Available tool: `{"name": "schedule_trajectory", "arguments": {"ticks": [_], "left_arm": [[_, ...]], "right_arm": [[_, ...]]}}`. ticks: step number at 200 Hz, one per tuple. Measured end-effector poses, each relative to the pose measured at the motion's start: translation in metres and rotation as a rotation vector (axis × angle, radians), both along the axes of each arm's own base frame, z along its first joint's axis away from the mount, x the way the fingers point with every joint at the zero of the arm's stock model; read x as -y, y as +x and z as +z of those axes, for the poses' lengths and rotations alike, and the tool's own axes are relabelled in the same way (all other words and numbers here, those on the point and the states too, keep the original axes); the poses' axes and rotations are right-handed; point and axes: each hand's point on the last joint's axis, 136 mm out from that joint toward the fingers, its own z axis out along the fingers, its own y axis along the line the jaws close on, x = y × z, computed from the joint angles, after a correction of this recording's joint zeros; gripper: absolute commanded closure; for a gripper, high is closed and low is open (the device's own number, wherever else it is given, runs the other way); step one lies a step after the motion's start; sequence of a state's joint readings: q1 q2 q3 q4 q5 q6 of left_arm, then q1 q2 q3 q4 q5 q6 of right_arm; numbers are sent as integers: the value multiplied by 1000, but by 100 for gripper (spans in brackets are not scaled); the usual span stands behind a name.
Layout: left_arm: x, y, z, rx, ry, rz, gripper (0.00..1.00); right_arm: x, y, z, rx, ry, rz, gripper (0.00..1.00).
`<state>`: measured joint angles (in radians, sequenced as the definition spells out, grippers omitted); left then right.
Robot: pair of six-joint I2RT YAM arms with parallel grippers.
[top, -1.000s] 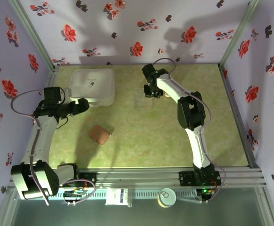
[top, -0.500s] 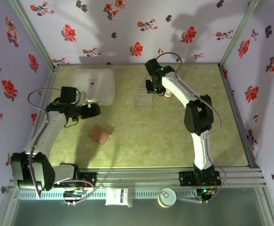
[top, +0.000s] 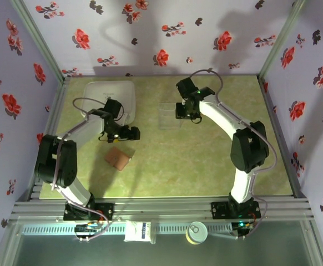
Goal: Take the credit cards out of the card holder
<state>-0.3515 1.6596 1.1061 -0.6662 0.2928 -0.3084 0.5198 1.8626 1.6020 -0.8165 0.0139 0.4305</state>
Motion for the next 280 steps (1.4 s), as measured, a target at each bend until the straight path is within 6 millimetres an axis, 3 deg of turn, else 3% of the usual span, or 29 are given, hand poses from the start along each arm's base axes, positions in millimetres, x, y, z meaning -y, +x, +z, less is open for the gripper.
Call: {"name": "schedule_trajectory", "arguments": {"ticks": [29, 71, 99, 153, 179, 237, 261, 280], "left_arm": [[-2, -4, -17, -51, 26, -7, 2], [-12, -9, -26, -75, 79, 8, 1], [-24, -25, -34, -101, 121, 25, 0], [-39, -60, -26, -116, 131, 88, 0], [-38, -75, -23, -117, 125, 101, 0], [-13, -115, -27, -144, 138, 55, 0], [-12, -112, -21, -129, 166, 44, 0], [-10, -86, -7, -72, 202, 47, 0]], "right_arm": [[6, -11, -1, -1, 4, -7, 65], [8, -15, 5, 24, 25, -16, 65], [8, -16, 11, 41, 35, -16, 64], [8, -18, 15, 52, 43, -12, 63], [9, -21, 13, 46, 39, -11, 63], [8, -24, 6, 35, 48, -5, 63], [9, -25, 5, 33, 47, -4, 62], [8, -25, 5, 34, 46, 0, 61]]}}
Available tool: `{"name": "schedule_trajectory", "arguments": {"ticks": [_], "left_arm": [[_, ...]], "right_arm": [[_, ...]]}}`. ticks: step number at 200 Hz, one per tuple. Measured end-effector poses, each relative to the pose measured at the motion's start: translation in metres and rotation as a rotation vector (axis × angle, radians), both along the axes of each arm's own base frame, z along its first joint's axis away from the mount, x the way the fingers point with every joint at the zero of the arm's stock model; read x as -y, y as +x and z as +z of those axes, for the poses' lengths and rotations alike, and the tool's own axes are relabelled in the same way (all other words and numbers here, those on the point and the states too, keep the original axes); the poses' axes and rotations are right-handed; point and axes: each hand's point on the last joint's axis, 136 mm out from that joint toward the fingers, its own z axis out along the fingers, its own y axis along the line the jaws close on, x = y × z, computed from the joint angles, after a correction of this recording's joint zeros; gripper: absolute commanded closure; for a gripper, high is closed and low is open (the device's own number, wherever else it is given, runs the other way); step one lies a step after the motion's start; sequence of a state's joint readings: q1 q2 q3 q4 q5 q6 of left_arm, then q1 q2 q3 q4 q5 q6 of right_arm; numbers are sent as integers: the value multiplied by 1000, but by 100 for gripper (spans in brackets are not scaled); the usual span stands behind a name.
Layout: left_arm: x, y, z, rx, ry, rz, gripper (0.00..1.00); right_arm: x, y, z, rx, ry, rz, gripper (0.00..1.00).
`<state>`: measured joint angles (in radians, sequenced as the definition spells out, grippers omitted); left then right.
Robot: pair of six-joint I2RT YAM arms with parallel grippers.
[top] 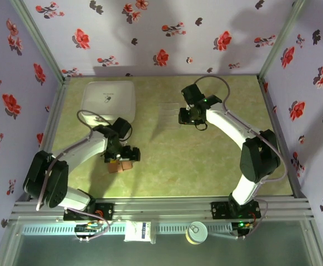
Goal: Take the credit cards out of the card holder
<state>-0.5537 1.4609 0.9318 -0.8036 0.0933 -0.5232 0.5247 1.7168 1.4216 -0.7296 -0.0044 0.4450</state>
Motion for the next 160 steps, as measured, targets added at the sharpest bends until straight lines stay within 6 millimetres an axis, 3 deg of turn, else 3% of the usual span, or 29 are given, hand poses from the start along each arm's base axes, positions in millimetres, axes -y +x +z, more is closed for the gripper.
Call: {"name": "schedule_trajectory", "arguments": {"ticks": [26, 56, 107, 160], "left_arm": [[1, 35, 7, 61, -10, 15, 0], [-15, 42, -13, 15, 20, 43, 0], [-28, 9, -42, -72, 29, 47, 0], [-21, -14, -27, -34, -45, 47, 0]], "right_arm": [[1, -1, -1, -1, -6, 1, 60], [5, -4, -3, -4, -23, 3, 59], [7, -4, 2, 15, -27, 6, 57], [6, -7, 0, 8, -29, 14, 57]]}}
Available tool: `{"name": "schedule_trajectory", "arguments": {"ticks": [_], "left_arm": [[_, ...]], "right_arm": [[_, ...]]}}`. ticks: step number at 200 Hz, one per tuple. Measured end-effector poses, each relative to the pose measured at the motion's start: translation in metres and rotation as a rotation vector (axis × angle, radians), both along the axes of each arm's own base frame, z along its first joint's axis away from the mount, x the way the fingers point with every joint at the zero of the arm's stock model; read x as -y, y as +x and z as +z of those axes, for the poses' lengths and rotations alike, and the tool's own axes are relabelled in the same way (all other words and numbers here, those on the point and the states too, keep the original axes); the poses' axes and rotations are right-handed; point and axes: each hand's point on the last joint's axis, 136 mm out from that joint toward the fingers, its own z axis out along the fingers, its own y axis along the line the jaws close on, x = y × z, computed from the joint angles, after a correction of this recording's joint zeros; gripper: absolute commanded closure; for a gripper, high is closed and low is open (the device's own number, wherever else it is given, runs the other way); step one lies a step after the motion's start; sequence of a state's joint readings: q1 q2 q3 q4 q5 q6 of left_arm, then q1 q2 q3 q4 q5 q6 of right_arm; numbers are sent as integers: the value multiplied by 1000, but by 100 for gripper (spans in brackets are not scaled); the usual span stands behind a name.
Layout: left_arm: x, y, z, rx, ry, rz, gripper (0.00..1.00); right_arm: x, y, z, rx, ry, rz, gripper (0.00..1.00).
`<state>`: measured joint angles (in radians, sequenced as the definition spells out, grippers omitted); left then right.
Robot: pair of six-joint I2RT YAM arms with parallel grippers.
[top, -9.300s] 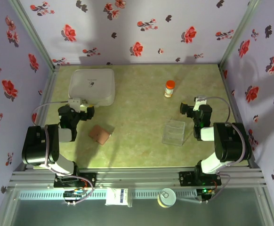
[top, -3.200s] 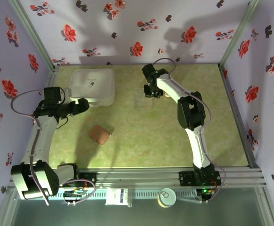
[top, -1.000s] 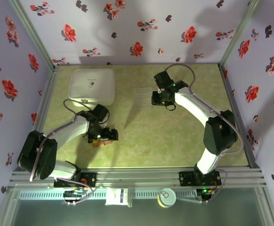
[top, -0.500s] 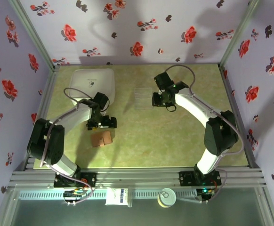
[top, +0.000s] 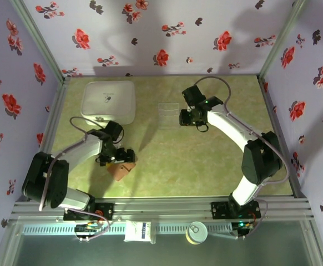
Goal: Take the credit cards out of the card holder
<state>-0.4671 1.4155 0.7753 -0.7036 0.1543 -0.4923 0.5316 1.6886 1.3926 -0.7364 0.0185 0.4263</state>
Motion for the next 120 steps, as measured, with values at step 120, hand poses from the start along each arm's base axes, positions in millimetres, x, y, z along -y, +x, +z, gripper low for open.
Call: {"name": "schedule_trajectory", "arguments": {"ticks": [120], "left_arm": [[17, -30, -17, -28, 161, -67, 11]], "right_arm": [[-1, -6, -6, -15, -9, 10, 56]]}}
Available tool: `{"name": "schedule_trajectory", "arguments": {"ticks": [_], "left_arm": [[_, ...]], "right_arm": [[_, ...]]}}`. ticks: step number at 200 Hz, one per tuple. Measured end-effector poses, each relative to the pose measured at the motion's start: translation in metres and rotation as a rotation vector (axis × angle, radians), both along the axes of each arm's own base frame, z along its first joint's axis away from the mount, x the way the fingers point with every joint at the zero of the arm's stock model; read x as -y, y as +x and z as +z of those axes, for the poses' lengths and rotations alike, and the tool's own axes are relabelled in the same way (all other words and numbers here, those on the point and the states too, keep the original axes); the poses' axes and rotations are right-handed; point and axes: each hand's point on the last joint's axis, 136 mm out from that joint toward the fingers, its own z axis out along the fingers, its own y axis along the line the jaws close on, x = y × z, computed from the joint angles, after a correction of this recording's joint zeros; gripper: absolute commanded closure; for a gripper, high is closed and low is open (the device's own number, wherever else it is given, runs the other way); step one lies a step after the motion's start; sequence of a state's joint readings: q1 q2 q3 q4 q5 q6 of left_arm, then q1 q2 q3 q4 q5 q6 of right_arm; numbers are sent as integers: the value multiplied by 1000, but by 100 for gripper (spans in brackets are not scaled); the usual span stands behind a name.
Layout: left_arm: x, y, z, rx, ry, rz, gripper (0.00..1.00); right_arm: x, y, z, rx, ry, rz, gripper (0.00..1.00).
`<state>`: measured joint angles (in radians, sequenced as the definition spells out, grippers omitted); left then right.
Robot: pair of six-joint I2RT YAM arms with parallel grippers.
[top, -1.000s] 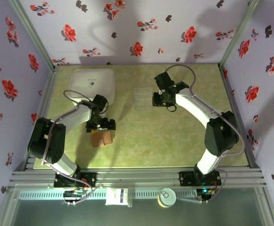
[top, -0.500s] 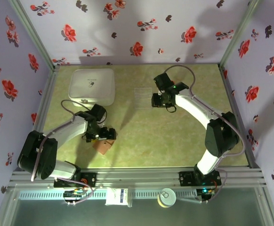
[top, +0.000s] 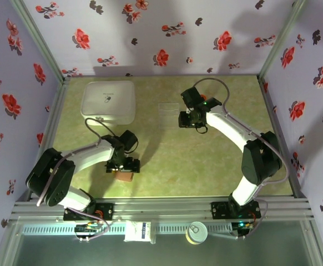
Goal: Take the credit cards out of the card holder
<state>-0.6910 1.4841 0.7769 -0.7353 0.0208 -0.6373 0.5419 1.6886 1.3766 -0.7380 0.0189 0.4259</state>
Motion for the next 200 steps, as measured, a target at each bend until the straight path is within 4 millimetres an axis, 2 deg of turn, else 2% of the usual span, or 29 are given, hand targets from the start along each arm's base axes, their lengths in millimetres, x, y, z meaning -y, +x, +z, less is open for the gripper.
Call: {"name": "schedule_trajectory", "arguments": {"ticks": [48, 97, 127, 149, 181, 200], "left_arm": [[7, 11, 10, 40, 40, -16, 24], [34, 36, 28, 96, -3, -18, 27], [64, 57, 35, 118, -29, -29, 27], [94, 75, 34, 125, -58, -44, 27], [144, 100, 26, 130, -99, -70, 27], [162, 109, 20, 131, -108, -76, 26]], "right_arm": [[1, -1, 0, 3, -5, 4, 56], [10, -6, 8, 29, -32, 16, 56], [18, -9, 8, 32, -50, 18, 56], [29, -13, 5, 27, -57, 8, 56], [50, -16, 4, 20, -62, -34, 56], [61, -20, 3, 19, -65, -51, 56]]}}
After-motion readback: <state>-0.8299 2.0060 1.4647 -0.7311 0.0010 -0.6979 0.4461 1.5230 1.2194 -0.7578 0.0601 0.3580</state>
